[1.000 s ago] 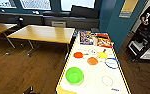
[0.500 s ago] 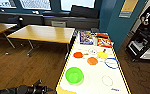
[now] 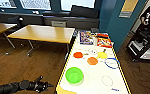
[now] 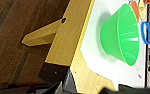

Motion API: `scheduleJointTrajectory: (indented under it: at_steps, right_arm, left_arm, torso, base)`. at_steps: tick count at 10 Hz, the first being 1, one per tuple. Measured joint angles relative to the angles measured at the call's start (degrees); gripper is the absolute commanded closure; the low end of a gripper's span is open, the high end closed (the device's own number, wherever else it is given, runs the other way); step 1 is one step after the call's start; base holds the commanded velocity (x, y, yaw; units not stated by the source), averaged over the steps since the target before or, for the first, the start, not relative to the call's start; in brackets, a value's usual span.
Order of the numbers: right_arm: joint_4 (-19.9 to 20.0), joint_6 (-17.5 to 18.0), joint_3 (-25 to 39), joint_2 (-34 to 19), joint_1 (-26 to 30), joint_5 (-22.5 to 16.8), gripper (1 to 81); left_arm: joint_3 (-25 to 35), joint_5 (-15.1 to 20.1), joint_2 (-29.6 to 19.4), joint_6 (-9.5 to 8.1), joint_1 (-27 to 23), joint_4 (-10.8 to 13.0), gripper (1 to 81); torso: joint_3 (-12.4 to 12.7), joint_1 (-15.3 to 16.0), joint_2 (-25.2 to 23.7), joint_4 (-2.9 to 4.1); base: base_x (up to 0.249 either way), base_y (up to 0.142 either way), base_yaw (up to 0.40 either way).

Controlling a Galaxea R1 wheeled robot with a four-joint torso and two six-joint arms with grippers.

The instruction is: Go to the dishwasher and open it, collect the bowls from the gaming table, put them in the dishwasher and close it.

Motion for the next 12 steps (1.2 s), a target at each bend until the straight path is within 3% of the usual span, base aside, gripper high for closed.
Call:
scheduleJointTrajectory:
  at_steps: [2,3,4,7,10,12]
  right_arm:
    - [6.4,-9.1,2.0,-0.1,0.0,-0.5,81.1]
    - [9.2,-11.8,3.3,-0.5,0.1,-0.5,81.1]
    - [9.9,-12.8,3.8,-1.2,0.3,-0.3,81.1]
    - [9.1,-12.8,3.7,-0.1,1.7,-0.5,81.1]
    - [9.6,-12.4,3.4,0.0,2.8,-0.6,81.1]
    - [9.6,-12.4,3.4,0.0,3.0,-0.9,81.1]
  left_arm:
    - [0.0,0.7,0.6,-0.24,-0.8,0.0,1.0]
    - [-0.2,0.7,0.7,-0.24,-1.3,0.0,1.0]
    - [-0.5,0.8,1.2,-0.55,-1.6,0.0,1.0]
    - [-3.3,1.8,4.7,-4.58,-4.1,0.0,1.0]
    - [-8.4,2.5,6.4,-11.56,-7.0,0.0,1.0]
    - [-11.5,2.6,7.7,-13.48,-8.3,0.3,1.0]
  torso:
    - [0.0,0.0,0.0,0.0]
    - [0.0,0.0,0.0,0.0]
    - [0.0,0.0,0.0,0.0]
    - [0.0,0.0,0.0,0.0]
    - [0.0,0.0,0.0,0.0]
    - [0.0,0.0,0.0,0.0]
  base:
    - [0.0,0.0,0.0]
    - [0.0,0.0,0.0]
    - [0.0,0.0,0.0]
    - [0.0,0.0,0.0]
    - [0.0,0.0,0.0]
    - [0.0,0.0,0.0]
